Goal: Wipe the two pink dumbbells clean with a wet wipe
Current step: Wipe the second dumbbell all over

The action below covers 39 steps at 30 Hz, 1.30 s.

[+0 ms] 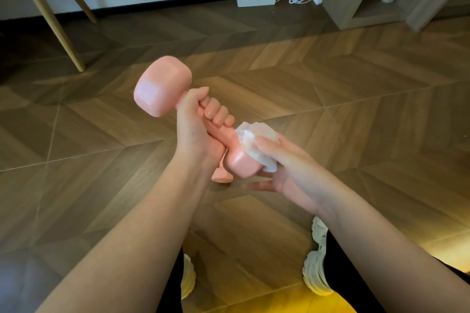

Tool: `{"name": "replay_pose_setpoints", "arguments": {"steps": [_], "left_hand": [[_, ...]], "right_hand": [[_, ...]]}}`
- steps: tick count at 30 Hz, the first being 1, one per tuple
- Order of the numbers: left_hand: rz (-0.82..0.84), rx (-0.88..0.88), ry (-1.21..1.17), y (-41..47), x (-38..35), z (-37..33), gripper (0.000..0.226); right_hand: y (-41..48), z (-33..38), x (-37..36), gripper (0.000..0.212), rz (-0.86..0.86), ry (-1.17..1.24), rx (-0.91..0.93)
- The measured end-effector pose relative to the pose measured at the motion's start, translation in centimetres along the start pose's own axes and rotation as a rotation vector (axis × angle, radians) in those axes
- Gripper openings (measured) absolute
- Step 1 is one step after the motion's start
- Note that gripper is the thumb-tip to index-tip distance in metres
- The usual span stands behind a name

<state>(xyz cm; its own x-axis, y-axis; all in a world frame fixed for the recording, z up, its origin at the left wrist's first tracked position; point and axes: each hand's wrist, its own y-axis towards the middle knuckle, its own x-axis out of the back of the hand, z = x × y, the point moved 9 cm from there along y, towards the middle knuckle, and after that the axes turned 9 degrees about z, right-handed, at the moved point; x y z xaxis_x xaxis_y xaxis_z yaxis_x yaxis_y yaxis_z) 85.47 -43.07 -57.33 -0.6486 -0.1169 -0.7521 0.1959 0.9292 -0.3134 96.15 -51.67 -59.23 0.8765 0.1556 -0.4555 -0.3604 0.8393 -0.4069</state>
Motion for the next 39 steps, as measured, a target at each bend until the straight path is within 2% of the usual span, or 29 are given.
{"name": "replay_pose_setpoints", "arguments": {"steps": [3, 7, 10, 13, 15, 17, 19, 21, 24, 27, 32, 36, 39], "left_hand": [[0.063, 0.007, 0.023, -0.2, -0.8, 0.2, 0.038], [0.021, -0.007, 0.050, -0.3, -0.6, 0.0, 0.034], [-0.080, 0.013, -0.008, -0.2, 0.5, 0.1, 0.036], [-0.124, -0.010, -0.053, -0.1, 1.3, -0.5, 0.039], [-0.114, -0.027, -0.047, 0.0, 1.3, -1.0, 0.038], [-0.095, -0.042, -0.039, 0.0, 1.3, -1.3, 0.039], [-0.072, -0.049, -0.033, -0.2, 1.2, -1.5, 0.039], [-0.043, -0.053, -0.021, -0.2, 0.9, -1.6, 0.039], [-0.009, -0.052, -0.029, -0.2, 0.4, -1.6, 0.038], [0.015, -0.056, -0.035, -0.2, 0.0, -1.5, 0.038], [0.050, -0.072, -0.038, 0.0, -0.3, -2.0, 0.039], [0.083, -0.072, -0.035, -0.2, -0.5, -2.0, 0.040], [0.097, -0.074, -0.029, -0.2, -0.8, -1.8, 0.039]], "right_hand": [[0.3, -0.5, -0.6, 0.059, 0.053, 0.033, -0.015], [0.2, 0.6, -0.2, 0.039, -0.008, -0.107, 0.150], [-0.2, 1.3, 0.6, 0.055, -0.172, -0.223, 0.264], [0.2, 0.9, 0.6, 0.048, -0.191, -0.144, 0.260], [0.8, 0.3, 0.5, 0.041, -0.156, -0.060, 0.206], [1.1, 0.0, 0.0, 0.045, -0.064, 0.004, 0.175], [1.2, -0.2, -0.6, 0.062, -0.015, -0.030, 0.149], [1.1, -0.2, -0.6, 0.074, -0.048, -0.124, 0.169], [0.9, 0.3, -0.3, 0.059, -0.132, -0.048, 0.235], [1.0, 0.3, 0.1, 0.044, -0.153, 0.064, 0.222], [0.5, 1.1, -0.7, 0.042, 0.016, 0.100, 0.243], [0.7, 1.0, -0.5, 0.044, -0.105, 0.032, 0.256], [1.5, 0.5, -0.6, 0.038, -0.146, 0.106, 0.175]]}}
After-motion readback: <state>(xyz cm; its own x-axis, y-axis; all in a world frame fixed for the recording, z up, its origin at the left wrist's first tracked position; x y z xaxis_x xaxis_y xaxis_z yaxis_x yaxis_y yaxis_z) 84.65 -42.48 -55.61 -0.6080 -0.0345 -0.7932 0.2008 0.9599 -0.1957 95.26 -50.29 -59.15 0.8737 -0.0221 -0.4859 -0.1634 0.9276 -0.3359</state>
